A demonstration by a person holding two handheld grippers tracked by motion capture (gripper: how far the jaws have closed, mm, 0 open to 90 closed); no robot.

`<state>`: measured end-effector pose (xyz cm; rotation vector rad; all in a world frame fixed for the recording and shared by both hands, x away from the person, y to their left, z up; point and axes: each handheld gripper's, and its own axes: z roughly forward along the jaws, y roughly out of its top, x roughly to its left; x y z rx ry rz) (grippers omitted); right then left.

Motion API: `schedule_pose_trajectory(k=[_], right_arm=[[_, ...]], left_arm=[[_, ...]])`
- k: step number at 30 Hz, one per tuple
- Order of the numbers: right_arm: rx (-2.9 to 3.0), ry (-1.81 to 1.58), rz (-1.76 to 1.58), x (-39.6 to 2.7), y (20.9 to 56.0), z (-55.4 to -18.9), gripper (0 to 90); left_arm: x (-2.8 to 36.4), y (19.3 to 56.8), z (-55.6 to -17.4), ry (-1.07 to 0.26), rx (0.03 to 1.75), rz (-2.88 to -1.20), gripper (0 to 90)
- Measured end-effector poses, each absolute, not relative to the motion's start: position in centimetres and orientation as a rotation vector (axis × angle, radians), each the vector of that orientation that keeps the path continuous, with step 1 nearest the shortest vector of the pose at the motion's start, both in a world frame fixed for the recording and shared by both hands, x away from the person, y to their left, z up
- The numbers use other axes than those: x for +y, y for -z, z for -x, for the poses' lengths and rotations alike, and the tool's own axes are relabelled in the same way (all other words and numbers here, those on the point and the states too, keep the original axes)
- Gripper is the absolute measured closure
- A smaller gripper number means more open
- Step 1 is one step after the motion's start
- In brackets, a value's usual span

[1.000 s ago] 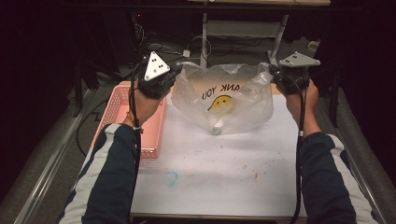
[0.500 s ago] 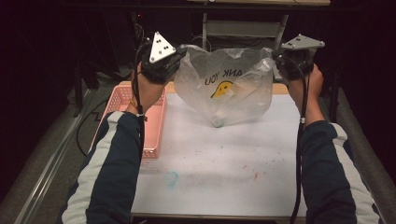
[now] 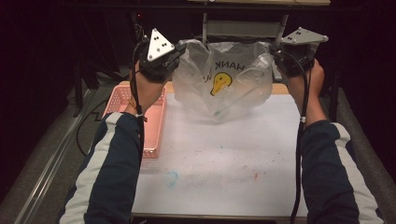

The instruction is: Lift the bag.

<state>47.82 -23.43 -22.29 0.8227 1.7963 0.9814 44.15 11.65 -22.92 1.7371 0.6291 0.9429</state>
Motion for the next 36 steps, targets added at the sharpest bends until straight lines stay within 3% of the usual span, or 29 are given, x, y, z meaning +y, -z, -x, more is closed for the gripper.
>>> schedule_pose_trajectory(k=[6, 13, 19, 36], right_arm=[[1.818, -0.974, -0.851, -23.3, 24.2, -48.7, 90.0], [1.83, -0.96, -0.874, -23.1, 25.6, -49.3, 89.6], [1.821, -0.962, -0.888, -23.2, 26.2, -49.4, 86.9], [1.757, -1.039, -0.873, -24.1, 24.8, -48.3, 80.6]], left_arm=[[11.9, 24.8, -45.0, -0.916, 0.68, -1.744, 72.2], [12.2, 26.0, -45.4, -0.906, 0.71, -1.748, 72.1], [12.5, 26.0, -45.5, -0.925, 0.736, -1.735, 64.1], [13.2, 23.5, -44.5, -0.997, 0.708, -1.713, 66.8]])
